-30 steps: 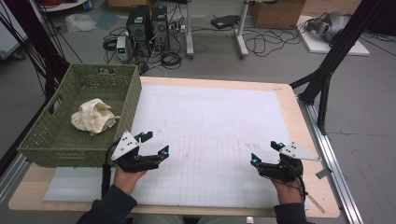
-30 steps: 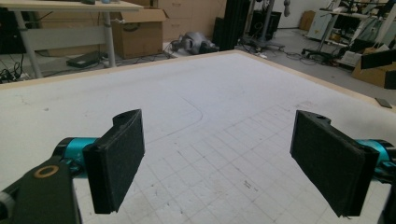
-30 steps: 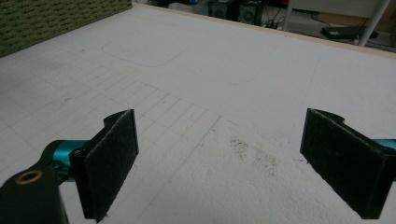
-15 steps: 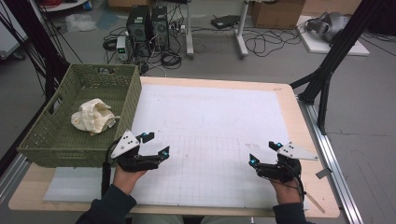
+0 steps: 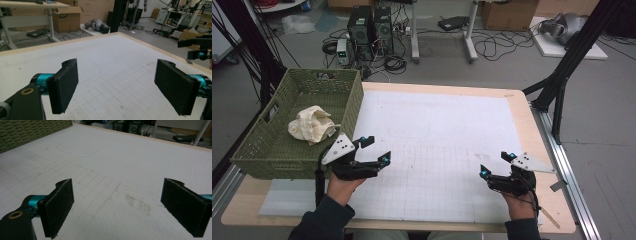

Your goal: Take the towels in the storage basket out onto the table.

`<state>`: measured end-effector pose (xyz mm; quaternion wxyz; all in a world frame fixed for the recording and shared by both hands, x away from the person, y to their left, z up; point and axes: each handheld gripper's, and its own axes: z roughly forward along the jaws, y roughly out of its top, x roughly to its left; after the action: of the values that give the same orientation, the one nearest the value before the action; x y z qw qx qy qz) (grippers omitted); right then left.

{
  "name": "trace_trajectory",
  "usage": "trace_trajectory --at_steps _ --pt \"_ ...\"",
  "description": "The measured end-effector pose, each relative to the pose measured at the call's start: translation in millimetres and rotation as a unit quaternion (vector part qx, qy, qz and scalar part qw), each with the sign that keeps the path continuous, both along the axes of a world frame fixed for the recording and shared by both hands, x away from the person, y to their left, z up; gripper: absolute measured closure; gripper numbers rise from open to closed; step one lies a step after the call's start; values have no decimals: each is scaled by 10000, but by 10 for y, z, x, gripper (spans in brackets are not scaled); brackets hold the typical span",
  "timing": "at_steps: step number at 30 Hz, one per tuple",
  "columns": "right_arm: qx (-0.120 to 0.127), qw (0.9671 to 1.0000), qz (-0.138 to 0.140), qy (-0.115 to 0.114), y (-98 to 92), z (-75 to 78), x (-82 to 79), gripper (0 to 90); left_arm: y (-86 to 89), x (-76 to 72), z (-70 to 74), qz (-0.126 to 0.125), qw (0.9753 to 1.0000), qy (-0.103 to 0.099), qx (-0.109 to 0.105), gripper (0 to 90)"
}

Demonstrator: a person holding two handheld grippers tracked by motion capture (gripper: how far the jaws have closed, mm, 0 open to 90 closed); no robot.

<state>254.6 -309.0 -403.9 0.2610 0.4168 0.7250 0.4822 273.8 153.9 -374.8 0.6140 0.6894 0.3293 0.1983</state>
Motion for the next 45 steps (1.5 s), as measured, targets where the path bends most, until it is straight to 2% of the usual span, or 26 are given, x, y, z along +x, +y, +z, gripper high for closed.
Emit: trace_trajectory --at_steps 8,13,16,21,26,30,33,40,42,45 --pt "41 10000 -5 14 9 8 5 106 196 -20 308 57 9997 -237 31 201" --pt "26 10000 22 5 29 13 2 106 369 52 499 165 9990 -412 -47 214" --pt "33 10000 23 32 32 7 0 106 487 120 606 228 9985 -498 11 213" --pt "44 10000 23 46 31 5 -3 106 796 307 717 477 9980 -404 111 213" --pt "41 10000 -18 55 20 -4 0 106 1163 472 794 791 9966 -237 -5 212" --pt "32 10000 -20 54 35 -9 9 106 1392 557 798 1035 9944 -181 130 212" --pt "10 10000 6 67 53 -14 14 106 1541 633 737 1238 9921 -51 173 212" --pt "-15 10000 -1 86 63 -24 21 106 1724 827 557 1525 9862 359 539 216" --pt "-20 9999 11 107 69 -25 20 106 1761 901 505 1676 9825 542 605 216" --pt "-44 9999 11 94 74 -26 19 106 1817 1006 416 1946 9741 816 814 215"
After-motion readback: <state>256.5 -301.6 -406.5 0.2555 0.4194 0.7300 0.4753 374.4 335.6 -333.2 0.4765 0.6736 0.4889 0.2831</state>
